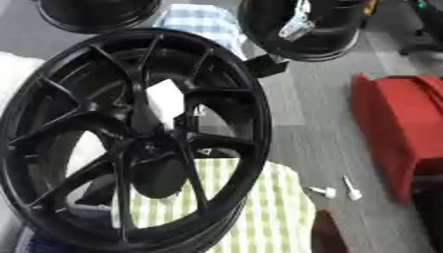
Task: Pull the pin out of the wheel hub.
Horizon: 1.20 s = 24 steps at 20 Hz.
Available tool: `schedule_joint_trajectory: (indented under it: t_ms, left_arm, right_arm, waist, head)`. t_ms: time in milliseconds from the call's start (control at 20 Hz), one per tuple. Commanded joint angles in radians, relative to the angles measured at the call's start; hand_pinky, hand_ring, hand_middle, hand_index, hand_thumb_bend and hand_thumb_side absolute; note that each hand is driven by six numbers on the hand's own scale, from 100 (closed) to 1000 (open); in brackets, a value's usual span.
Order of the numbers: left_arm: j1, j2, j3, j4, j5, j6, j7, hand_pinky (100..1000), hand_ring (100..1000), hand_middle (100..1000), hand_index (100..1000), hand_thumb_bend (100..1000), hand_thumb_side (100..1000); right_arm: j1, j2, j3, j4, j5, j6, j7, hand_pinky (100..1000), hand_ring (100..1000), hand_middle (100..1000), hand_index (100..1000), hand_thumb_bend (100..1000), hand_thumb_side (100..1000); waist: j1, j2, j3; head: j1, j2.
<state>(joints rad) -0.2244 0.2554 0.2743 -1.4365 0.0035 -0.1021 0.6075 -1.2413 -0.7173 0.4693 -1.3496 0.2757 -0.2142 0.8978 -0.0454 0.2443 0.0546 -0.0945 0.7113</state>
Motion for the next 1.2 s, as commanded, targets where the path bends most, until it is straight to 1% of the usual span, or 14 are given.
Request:
schedule_joint_trajectory:
  t_ms: [50,250,400,650,750,800,850,950,1200]
  left_arm:
    - [0.001,0.03,0.0,-0.008,-0.007,0.002,-0.001,699,643,496,706,797,393]
    - [0.011,0.036,0.0,-0.005,-0.011,0.003,-0.001,699,644,496,706,799,393]
    - [0.019,0.04,0.003,-0.003,-0.013,0.004,0.001,699,644,496,706,800,392]
    - [0.029,0.05,0.007,-0.001,-0.016,0.005,0.004,699,644,496,705,801,390]
    - [0.032,0.053,0.009,-0.001,-0.017,0.005,0.006,699,644,496,705,802,389]
    - [0.034,0.055,0.01,-0.001,-0.017,0.005,0.007,699,644,495,705,802,389]
    - [0.036,0.057,0.011,0.0,-0.017,0.006,0.008,699,645,496,705,802,389]
    - [0.039,0.061,0.012,0.001,-0.018,0.006,0.009,699,645,496,705,803,390]
    - [0.045,0.063,0.012,0.002,-0.02,0.007,0.009,699,645,496,705,805,390]
  right_arm:
    - [-0.026,0.054,0.002,0.039,0.029,-0.03,0.008,843,809,775,832,603,392]
    - [-0.009,0.143,-0.03,0.037,0.069,-0.065,0.009,843,807,778,835,598,374]
    - [0.006,0.197,-0.026,0.04,0.072,-0.078,0.009,839,802,779,835,599,372]
    - [0.051,0.291,-0.03,0.028,0.041,-0.068,0.009,830,794,779,832,586,371]
    - [0.066,0.313,-0.022,0.019,0.043,-0.064,0.009,828,794,780,833,577,381]
    - [0.075,0.322,-0.017,0.013,0.045,-0.063,0.009,827,794,780,834,604,375]
    - [0.084,0.329,-0.011,0.002,0.051,-0.065,0.009,826,795,782,835,582,376]
    - [0.1,0.339,-0.001,-0.02,0.069,-0.069,0.009,826,797,785,837,594,374]
    - [0.128,0.363,0.013,-0.055,0.122,-0.082,0.009,819,797,791,845,597,375]
  waist:
    - [-0.001,-0.032,-0.004]
    - [-0.007,-0.044,-0.01]
    - [-0.012,-0.05,-0.014]
    - [-0.017,-0.053,-0.026]
    - [-0.02,-0.054,-0.03]
    - [-0.022,-0.054,-0.033]
    - [-0.023,-0.054,-0.036]
    - [-0.025,-0.054,-0.041]
    - [-0.023,-0.052,-0.045]
  head:
    - [0.003,0.012]
    - [0.012,0.027]
    - [0.019,0.035]
    - [0.033,0.054]
    - [0.042,0.058]
    - [0.047,0.058]
    - [0.052,0.057]
    - [0.058,0.054]
    - [0.07,0.035]
